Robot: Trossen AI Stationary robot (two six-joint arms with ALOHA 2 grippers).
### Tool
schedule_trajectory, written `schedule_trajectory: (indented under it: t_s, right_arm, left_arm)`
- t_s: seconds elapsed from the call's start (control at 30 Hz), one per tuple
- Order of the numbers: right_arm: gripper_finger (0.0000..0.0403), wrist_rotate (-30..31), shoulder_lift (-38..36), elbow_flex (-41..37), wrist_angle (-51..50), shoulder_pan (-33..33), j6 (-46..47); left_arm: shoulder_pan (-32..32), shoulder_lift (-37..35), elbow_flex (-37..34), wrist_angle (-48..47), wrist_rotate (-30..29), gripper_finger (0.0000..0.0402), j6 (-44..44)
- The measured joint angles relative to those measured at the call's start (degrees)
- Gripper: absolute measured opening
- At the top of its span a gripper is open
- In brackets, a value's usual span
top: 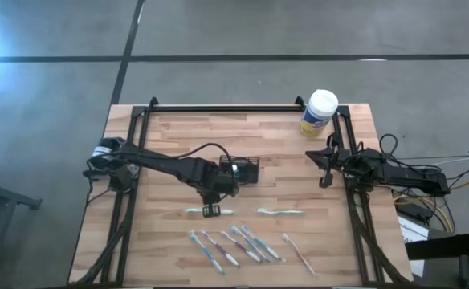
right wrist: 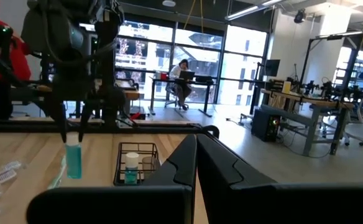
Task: Pick & Place toothbrushing station
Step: Put the mouthwash into the wire organizer
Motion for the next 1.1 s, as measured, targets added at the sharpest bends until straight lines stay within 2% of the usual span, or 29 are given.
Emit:
schedule_trajectory:
  t_s: [0.2,0.47,0.83,1.1]
  right_arm:
    - [0.0008,0.0,0.0,0.0,-0.1,0.0,0.0]
    - [0.0008,0.0,0.0,0.0,-0.1,0.0,-0.2]
    - [0.0008,0.0,0.1,0.0,-0.5,0.0,-0.2]
    - [0.0008,0.0,0.0,0.0,-0.5,0.0,-0.2]
  left_arm:
    - [-0.2,0.0,-0.9,-0.3,2.2,0.0103,12.3]
    - [-0.3,0.0,-2.7,0.3,0.6,0.0104,18.9]
    - [0.5,-0.1,-6.2,3.0,0.1,0.0107,18.2]
    - [0.5,-0.1,-5.8,2.8,0.2,0.0147,15.9]
